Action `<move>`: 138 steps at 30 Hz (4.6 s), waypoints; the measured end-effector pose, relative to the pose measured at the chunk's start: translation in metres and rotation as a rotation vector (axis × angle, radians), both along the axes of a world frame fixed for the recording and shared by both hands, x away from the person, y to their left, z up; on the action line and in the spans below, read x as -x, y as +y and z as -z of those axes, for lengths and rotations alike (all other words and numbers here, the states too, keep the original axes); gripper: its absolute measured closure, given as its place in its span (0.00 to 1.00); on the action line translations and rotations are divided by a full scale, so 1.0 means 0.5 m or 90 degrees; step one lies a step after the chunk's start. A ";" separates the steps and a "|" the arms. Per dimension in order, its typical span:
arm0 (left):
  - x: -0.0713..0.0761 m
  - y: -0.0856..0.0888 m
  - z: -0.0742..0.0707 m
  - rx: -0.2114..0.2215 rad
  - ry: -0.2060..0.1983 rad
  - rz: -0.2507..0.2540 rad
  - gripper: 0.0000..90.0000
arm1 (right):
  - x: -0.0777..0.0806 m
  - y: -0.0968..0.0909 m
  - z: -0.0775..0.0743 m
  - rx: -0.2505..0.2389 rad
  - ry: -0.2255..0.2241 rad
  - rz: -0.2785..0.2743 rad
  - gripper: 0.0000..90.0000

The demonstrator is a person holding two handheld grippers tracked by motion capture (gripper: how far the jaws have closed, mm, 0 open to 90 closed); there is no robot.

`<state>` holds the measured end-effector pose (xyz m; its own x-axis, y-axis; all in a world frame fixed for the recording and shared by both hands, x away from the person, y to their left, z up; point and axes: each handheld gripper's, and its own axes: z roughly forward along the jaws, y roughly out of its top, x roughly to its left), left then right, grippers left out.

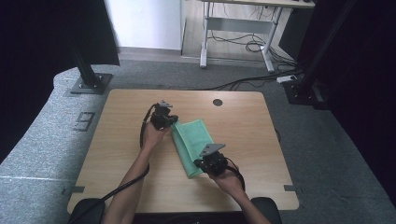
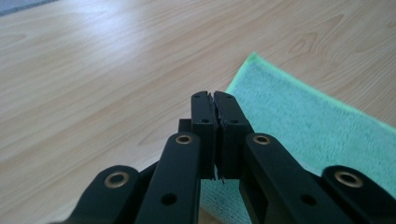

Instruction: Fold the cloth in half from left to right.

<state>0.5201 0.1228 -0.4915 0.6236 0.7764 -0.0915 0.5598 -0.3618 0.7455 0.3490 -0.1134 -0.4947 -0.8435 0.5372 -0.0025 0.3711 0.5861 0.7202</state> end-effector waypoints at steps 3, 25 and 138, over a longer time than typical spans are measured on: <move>-0.006 -0.019 -0.004 -0.004 -0.006 0.006 0.97 | -0.004 -0.018 -0.001 0.000 -0.002 0.011 0.96; -0.044 -0.121 0.011 -0.058 -0.013 0.042 0.96 | -0.025 -0.100 0.010 -0.004 0.013 0.070 0.96; 0.200 -0.146 0.099 -0.132 -0.024 0.112 0.16 | -0.119 -0.201 0.078 0.063 0.052 0.195 0.61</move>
<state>0.4201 0.0496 -0.5408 0.7508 0.6551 0.0840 0.4483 -0.5989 0.6636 0.4087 -0.2141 -0.5338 -0.6418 0.7669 -0.0065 0.5953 0.5034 0.6263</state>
